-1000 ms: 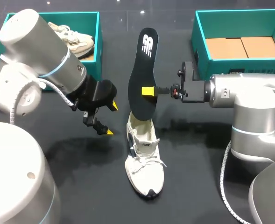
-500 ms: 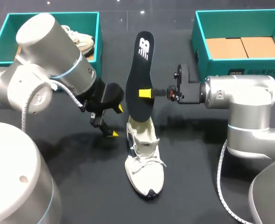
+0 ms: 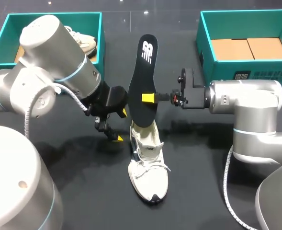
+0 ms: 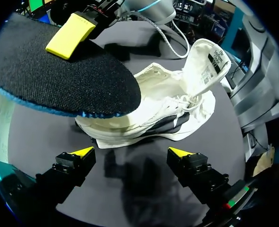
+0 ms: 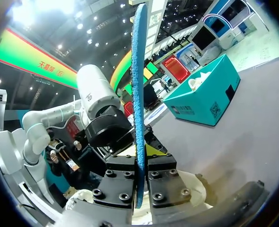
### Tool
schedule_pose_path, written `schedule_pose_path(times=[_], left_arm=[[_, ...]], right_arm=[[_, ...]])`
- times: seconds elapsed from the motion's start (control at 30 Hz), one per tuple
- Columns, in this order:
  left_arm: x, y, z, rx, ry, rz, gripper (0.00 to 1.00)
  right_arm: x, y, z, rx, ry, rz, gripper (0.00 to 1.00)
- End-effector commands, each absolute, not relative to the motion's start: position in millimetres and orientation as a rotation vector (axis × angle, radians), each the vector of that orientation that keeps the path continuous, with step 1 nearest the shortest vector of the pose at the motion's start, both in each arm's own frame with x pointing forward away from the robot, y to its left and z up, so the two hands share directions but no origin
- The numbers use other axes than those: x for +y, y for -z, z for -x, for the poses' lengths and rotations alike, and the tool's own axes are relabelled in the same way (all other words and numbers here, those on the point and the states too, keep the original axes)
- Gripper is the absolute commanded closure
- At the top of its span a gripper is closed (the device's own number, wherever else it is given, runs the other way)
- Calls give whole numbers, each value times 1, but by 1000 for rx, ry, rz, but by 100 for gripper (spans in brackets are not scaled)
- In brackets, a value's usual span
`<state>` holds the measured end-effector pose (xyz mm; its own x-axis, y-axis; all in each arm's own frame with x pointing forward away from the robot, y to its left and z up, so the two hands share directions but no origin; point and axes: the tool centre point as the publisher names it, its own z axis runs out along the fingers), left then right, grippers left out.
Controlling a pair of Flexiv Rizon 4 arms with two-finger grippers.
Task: Take the shoe out of the shoebox, open the shoe tongue, remove and reinsert the insole, then place the shoe into the shoebox
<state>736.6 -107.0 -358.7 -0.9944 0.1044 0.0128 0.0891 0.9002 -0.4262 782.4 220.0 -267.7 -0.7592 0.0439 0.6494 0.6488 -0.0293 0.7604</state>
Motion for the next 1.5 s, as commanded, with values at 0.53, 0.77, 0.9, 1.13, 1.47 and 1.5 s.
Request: schedule_pose_path(times=[0.53,0.77,0.9,1.13,1.47,1.5], left_arm=[[-106,360,-736,-3016,-696,120,0],[-106,360,-736,-3016,-696,120,0],[-106,360,-736,-3016,-696,120,0],[-106,360,-736,-3016,-696,120,0],[-106,360,-736,-3016,-696,120,0],[-106,360,-736,-3016,-696,120,0]], right_arm=[[218,269,-776,-1810,1859,735,100],[221,271,-779,-1819,1853,719,100],[225,275,-787,-1831,1871,685,100],[231,277,-798,-1850,1896,657,100],[225,288,-804,-1803,1979,647,100],[224,288,-804,-1800,1983,646,100]])
